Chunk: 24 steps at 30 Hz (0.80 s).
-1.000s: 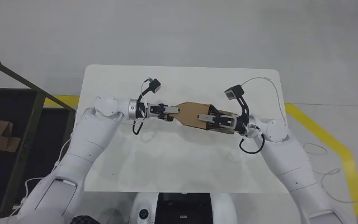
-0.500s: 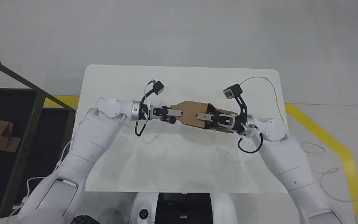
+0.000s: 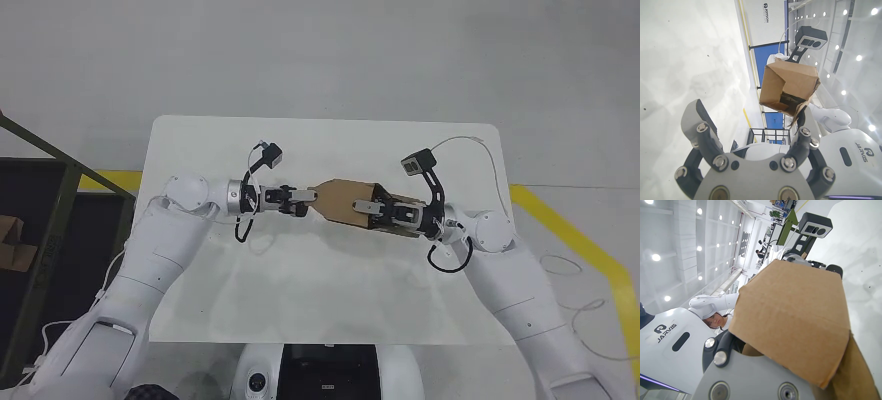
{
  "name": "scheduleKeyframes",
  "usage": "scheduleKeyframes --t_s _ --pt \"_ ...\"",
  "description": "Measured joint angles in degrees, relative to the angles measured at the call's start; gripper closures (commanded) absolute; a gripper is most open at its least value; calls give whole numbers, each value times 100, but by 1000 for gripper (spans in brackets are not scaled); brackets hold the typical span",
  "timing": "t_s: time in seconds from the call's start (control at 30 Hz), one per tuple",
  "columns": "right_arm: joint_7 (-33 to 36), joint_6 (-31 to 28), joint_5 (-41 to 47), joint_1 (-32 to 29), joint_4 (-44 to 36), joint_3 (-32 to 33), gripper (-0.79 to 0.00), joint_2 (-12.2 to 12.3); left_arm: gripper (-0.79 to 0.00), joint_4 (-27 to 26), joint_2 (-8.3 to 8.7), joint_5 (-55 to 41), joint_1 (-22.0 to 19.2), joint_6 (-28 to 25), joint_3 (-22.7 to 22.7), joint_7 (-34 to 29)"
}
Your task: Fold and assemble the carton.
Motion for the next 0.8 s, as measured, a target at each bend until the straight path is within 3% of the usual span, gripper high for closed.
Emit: scheduleKeyframes --t_s 0.43,0.8 --pt "24 23 94 31 0 -30 0 -27 -785 85 -83 -78 -155 -24 293 -53" --pt "56 31 109 6 34 65 0 -14 -785 210 -23 -71 -130 -86 107 26"
